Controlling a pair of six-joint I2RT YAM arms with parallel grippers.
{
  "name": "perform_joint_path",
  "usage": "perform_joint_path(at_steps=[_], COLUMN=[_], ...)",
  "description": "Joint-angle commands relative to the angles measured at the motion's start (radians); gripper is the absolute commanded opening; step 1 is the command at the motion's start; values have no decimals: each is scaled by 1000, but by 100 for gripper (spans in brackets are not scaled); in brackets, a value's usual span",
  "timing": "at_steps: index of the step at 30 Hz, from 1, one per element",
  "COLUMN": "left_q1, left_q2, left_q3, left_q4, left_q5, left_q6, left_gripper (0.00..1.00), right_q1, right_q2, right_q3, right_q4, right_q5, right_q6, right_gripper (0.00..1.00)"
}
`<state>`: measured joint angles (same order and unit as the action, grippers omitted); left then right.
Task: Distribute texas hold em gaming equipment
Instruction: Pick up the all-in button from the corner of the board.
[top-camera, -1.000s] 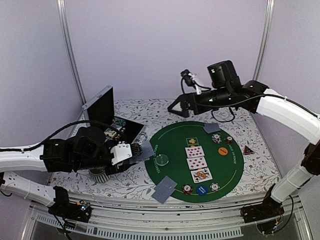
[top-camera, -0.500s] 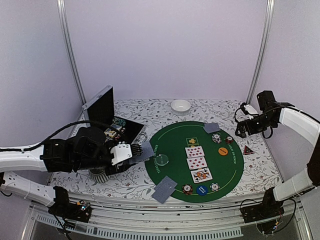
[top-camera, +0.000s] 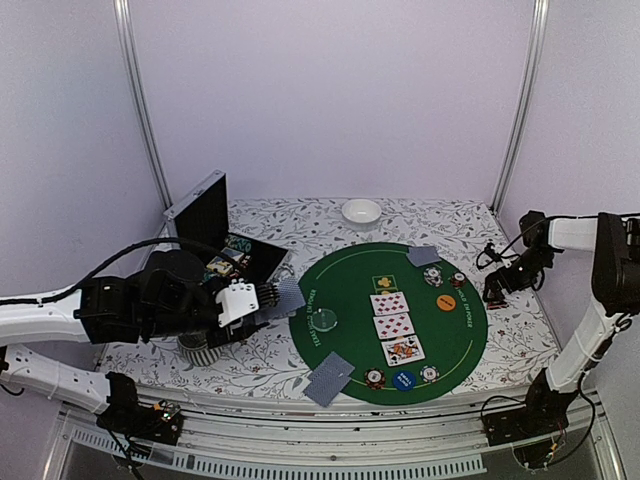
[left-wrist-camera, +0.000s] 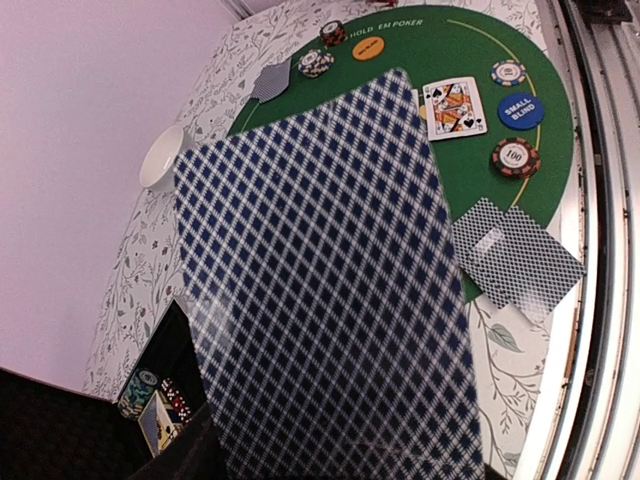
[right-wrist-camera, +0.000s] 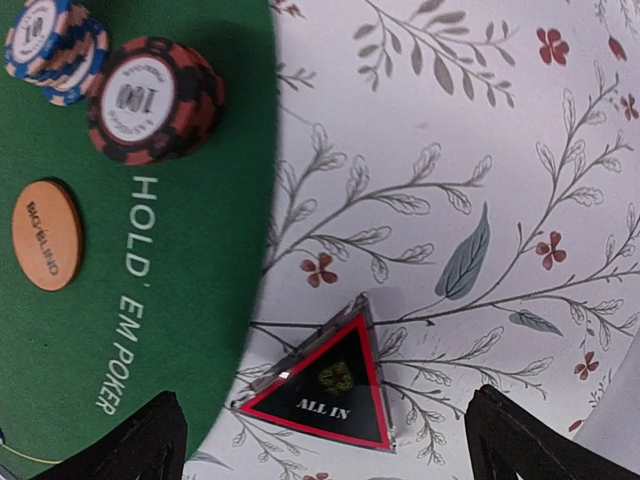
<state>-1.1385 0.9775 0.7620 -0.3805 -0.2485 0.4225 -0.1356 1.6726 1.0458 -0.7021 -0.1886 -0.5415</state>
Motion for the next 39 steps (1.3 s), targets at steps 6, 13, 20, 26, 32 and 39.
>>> perform_joint_path(at_steps=[6,13,20,26,32,39], left_q1=[21,32,38,42,44,45], left_q2=[-10,-12,-2,-2,-7,-9], left_q3=[25,24,25,26,25,25], left_q4=[9,10,11,14,14,14], left_q5=[26,33,41,45,46,46], left_q6=[7,6,7,8,7,8], left_gripper=[53,53,53,53,53,53], right_q1=[-50,-46,17,25,30,31], right_q2=[107,96,114,113,103,110], right_q3=[3,-17,-21,-25,-41,-41], right_q4=[-4,16,5,1,15,2], right_q5=[4,33,82,146,171,190], right_q6=[-42,-79,-102,-99,-103,-84], right_gripper=[99,99,98,92,84,79])
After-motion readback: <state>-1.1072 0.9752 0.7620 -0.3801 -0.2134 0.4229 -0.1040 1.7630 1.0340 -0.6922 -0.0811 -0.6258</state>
